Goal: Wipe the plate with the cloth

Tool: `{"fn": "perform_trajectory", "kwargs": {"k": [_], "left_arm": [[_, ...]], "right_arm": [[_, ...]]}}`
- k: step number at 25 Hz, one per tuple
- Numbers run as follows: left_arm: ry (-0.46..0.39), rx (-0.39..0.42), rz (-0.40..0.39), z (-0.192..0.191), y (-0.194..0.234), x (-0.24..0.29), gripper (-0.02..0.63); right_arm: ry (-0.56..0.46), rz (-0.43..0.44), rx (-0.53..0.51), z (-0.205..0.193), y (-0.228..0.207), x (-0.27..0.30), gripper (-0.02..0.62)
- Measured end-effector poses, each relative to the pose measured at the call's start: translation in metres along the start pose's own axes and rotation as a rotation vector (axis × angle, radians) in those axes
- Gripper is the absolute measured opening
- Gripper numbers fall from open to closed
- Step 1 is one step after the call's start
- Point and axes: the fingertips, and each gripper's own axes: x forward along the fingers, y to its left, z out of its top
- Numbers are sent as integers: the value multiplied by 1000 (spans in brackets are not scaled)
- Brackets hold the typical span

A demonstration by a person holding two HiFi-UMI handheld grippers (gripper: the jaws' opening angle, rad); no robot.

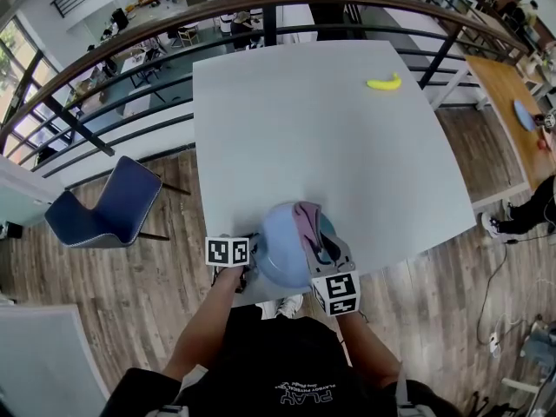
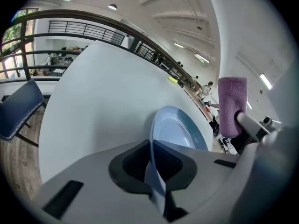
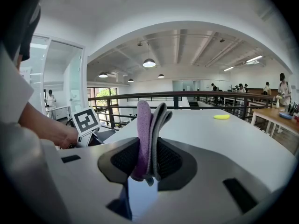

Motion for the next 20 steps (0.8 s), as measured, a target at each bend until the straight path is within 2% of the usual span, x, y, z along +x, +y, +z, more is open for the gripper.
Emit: {"fn": "perform_trajectory", "kwargs": {"k": [6, 13, 20], "left_arm": [[-37, -10, -9, 5, -2, -7, 26], [-101, -35, -58, 22, -15, -15, 26], [-228, 71, -3, 58, -31, -50, 26]], "right_arm": [[1, -4, -6, -1, 1, -2, 104], [-1, -5, -9, 2, -2, -2, 104], [-23, 2, -21, 11, 6, -5, 104]]}}
